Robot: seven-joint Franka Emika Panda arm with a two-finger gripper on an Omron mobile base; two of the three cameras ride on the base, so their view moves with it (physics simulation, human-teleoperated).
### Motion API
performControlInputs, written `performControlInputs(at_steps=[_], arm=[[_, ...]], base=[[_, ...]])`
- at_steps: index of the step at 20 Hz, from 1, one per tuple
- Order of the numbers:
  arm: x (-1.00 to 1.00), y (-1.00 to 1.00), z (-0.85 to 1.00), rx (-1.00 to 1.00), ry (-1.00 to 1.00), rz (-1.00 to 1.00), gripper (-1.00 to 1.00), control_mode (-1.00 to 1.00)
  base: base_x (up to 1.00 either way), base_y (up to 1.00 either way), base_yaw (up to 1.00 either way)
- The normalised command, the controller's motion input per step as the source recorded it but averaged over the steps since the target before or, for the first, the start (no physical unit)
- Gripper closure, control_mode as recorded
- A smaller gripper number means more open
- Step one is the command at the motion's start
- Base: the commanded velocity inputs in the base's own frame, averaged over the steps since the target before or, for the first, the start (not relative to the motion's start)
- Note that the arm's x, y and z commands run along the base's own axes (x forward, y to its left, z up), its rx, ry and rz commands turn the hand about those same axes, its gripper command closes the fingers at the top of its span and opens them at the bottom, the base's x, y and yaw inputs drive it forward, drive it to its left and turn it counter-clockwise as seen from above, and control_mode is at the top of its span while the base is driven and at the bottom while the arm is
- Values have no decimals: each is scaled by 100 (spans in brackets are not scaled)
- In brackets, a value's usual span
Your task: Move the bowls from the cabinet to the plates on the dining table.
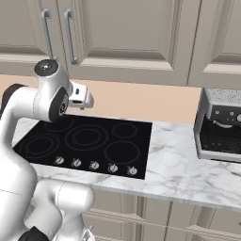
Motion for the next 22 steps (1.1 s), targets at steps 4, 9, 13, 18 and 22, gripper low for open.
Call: performControlInputs(at_steps=[4, 9, 13, 18, 22], arm=[[-15, -1, 33, 9, -32, -1, -100, -100], [-4, 0, 38, 8, -27, -4, -100, -100], [0, 0, 40, 7, -28, -7, -100, -100], [0, 0, 39, 7, -24, -7, -100, -100], [0, 0, 34, 6, -21, -7, -100, -100]], base=[[0, 0, 0], [0, 0, 0], [0, 0, 0], [0, 0, 0], [0, 0, 0]])
